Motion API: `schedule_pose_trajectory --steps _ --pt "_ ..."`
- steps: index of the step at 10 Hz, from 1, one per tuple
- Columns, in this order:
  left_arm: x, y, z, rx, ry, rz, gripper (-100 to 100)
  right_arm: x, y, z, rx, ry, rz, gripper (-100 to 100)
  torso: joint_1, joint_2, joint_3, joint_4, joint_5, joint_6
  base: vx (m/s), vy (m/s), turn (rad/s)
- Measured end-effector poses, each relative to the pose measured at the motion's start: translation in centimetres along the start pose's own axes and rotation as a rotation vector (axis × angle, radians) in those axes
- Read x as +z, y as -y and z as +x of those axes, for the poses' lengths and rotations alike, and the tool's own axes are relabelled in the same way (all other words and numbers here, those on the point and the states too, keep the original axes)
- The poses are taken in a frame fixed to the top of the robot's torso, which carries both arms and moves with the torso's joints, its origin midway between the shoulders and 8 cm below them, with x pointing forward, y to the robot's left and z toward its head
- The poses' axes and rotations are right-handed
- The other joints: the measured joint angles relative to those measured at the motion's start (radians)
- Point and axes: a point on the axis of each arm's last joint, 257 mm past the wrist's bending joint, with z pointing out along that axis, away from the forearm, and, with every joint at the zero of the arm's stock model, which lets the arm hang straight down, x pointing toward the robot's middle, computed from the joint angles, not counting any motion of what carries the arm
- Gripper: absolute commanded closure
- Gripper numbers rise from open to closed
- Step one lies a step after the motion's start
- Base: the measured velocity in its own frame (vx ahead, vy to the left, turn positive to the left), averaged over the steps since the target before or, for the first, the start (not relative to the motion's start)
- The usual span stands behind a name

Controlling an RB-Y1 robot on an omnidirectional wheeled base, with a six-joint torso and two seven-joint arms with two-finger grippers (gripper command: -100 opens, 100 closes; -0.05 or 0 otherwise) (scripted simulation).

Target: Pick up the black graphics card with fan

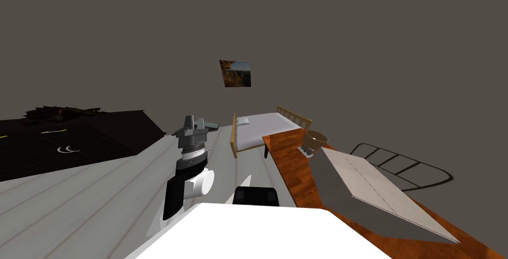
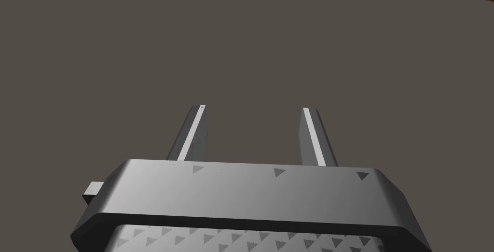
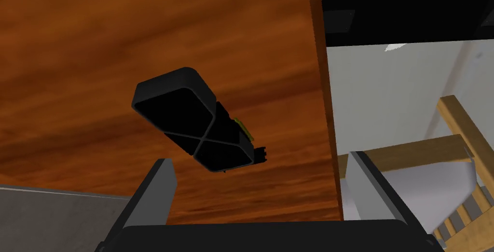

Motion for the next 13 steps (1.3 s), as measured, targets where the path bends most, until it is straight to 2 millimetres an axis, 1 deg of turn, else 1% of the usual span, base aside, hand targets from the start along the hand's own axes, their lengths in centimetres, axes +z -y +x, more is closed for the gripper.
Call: schedule_pose_trajectory --steps 1,2,3,4,5,7,8,9,10,11,12,13 --pt "0.0 0.0 0.0 0.0 0.0 0.0 0 -0.8 -0.1 2.2 -0.017 -0.038 0.004 -100 0.0 -0.001 0.0 0.0 0.0 -0.001 0.059 -0.013 0.13" --pt "0.0 0.0 0.0 0.0 0.0 0.0 0 -0.8 0.3 2.8 -0.025 -0.057 0.011 -100 0.0 -0.002 -0.001 0.0 0.0 -0.001 0.031 -0.01 -0.007" --pt "0.0 0.0 0.0 0.0 0.0 0.0 0 -0.8 0.5 3.0 -0.027 -0.065 0.013 -100 0.0 0.0 0.0 0.0 0.0 0.0 0.062 -0.002 0.177" --pt "0.0 0.0 0.0 0.0 0.0 0.0 0 -1.1 0.8 4.5 -0.037 -0.096 0.017 -100 0.0 -0.002 -0.001 0.0 0.0 -0.001 0.112 -0.021 0.285" --pt "0.0 0.0 0.0 0.0 0.0 0.0 0 -1.8 0.4 6.5 -0.062 -0.14 0.015 -100 -0.001 -0.004 -0.002 -0.001 0.0 -0.001 0.087 -0.025 0.136" --pt "0.0 0.0 0.0 0.0 0.0 0.0 0 -2.0 1.1 7.6 -0.07 -0.171 0.025 -100 0.0 -0.001 -0.001 0.0 0.0 0.0 0.041 0.001 0.066" --pt "0.0 0.0 0.0 0.0 0.0 0.0 0 -2.5 1.3 8.9 -0.077 -0.2 0.026 -100 0.001 -0.001 -0.001 0.0 0.0 0.0 0.102 0.005 0.216" --pt "0.0 0.0 0.0 0.0 0.0 0.0 0 -2.9 0.9 10.9 -0.088 -0.24 0.024 -100 0.001 -0.004 -0.002 -0.001 0.0 0.0 0.125 -0.019 0.215" --pt "0.0 0.0 0.0 0.0 0.0 0.0 0 -3.7 1.1 13.0 -0.096 -0.283 0.026 -100 0.0 -0.005 -0.003 -0.001 0.0 -0.001 0.088 -0.031 0.055" --pt "0.0 0.0 0.0 0.0 0.0 0.0 0 -4.1 0.9 13.7 -0.113 -0.3 0.018 -100 -0.001 -0.004 -0.002 -0.001 0.0 0.0 0.037 -0.02 -0.027" --pt "0.0 0.0 0.0 0.0 0.0 0.0 0 -4.2 1.0 13.8 -0.112 -0.307 0.022 -100 0.0 -0.001 -0.001 0.0 0.0 0.0 0.086 -0.017 0.179" --pt "0.0 0.0 0.0 0.0 0.0 0.0 0 -4.9 0.6 15.2 -0.122 -0.339 0.014 -100 0.0 -0.003 -0.002 0.0 0.0 0.0 0.092 -0.016 0.087"
